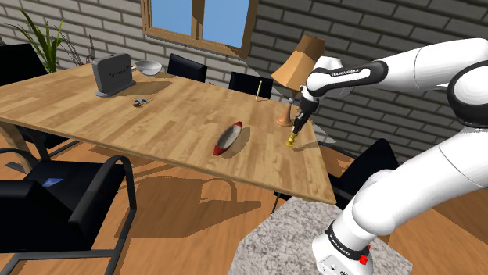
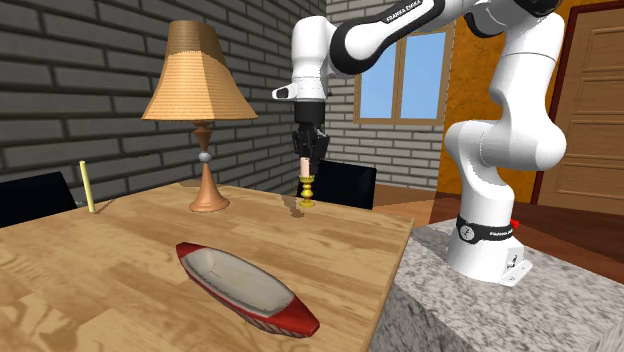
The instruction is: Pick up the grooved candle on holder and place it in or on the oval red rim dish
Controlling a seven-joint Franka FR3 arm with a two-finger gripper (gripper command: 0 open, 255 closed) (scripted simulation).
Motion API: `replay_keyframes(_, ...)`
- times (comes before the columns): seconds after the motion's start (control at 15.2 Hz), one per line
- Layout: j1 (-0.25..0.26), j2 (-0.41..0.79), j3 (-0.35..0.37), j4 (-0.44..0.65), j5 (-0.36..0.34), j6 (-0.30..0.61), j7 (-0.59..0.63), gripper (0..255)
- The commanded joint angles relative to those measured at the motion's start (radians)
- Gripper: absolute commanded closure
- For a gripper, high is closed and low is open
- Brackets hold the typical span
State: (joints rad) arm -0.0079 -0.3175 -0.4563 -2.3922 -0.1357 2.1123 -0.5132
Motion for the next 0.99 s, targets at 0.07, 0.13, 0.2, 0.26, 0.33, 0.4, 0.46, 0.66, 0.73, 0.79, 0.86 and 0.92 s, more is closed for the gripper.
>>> replay_keyframes(0.07, -0.001, -0.018, 0.008, 0.026, -0.003, -0.043, 0.005, 255)
replay_keyframes(0.13, -0.001, -0.023, 0.010, 0.035, -0.003, -0.058, 0.007, 255)
replay_keyframes(0.2, -0.001, -0.028, 0.012, 0.045, -0.004, -0.072, 0.008, 255)
replay_keyframes(0.26, -0.001, -0.032, 0.014, 0.055, -0.004, -0.086, 0.009, 255)
replay_keyframes(0.33, -0.001, -0.036, 0.016, 0.065, -0.004, -0.100, 0.010, 255)
replay_keyframes(0.4, -0.001, -0.040, 0.018, 0.075, -0.004, -0.114, 0.010, 255)
replay_keyframes(0.46, 0.000, -0.044, 0.020, 0.086, -0.005, -0.128, 0.011, 255)
replay_keyframes(0.66, 0.000, -0.051, 0.025, 0.110, -0.004, -0.159, 0.013, 255)
replay_keyframes(0.73, 0.012, -0.035, 0.037, 0.125, 0.007, -0.161, 0.030, 255)
replay_keyframes(0.79, 0.024, -0.018, 0.049, 0.142, 0.017, -0.162, 0.048, 255)
replay_keyframes(0.86, 0.036, 0.000, 0.061, 0.160, 0.028, -0.164, 0.064, 255)
replay_keyframes(0.92, 0.047, 0.018, 0.073, 0.179, 0.039, -0.166, 0.081, 255)
